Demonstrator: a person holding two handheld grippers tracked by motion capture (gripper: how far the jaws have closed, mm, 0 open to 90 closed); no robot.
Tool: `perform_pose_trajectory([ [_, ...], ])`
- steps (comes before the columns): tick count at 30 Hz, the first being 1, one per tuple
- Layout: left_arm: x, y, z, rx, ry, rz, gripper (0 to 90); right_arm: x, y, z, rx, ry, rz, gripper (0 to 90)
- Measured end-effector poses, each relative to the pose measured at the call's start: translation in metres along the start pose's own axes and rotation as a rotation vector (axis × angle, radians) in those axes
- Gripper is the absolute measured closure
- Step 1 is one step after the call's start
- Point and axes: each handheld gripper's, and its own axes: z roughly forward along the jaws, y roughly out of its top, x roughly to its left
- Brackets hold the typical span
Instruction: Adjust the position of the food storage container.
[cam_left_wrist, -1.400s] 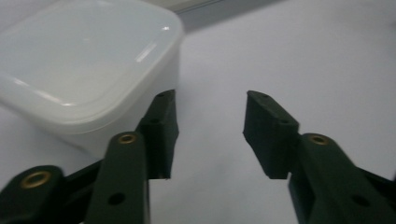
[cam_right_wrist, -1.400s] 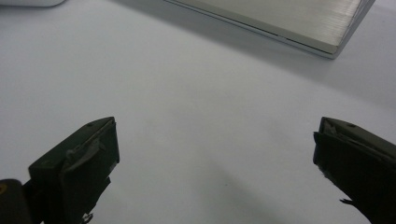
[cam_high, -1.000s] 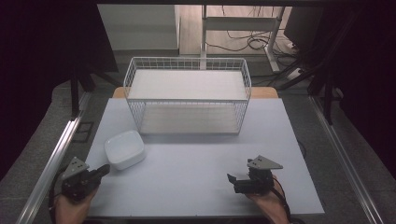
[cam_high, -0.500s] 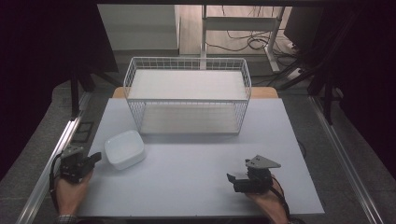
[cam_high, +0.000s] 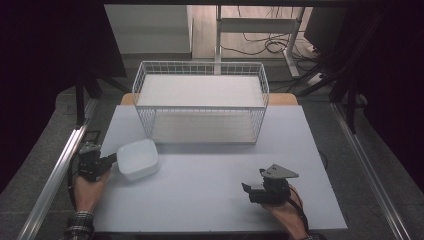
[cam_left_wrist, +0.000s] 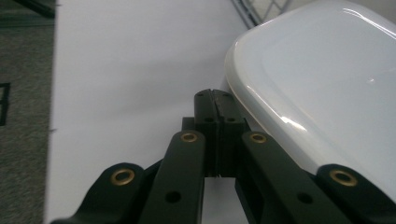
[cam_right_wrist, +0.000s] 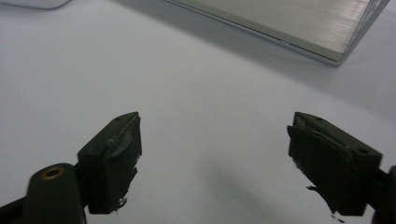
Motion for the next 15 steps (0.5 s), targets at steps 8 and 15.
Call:
perform_pose_trajectory([
  [8, -0.033, 0.009, 0.018, 0.027, -0.086, 0.055, 90.0, 0.004, 0.008, 0.007, 0.016, 0.023, -0.026, 33.1],
  [15, -0.058, 0.012, 0.028, 0.043, -0.154, 0.089, 90.0, 0.006, 0.014, 0.015, 0.045, 0.040, -0.062, 44.6],
])
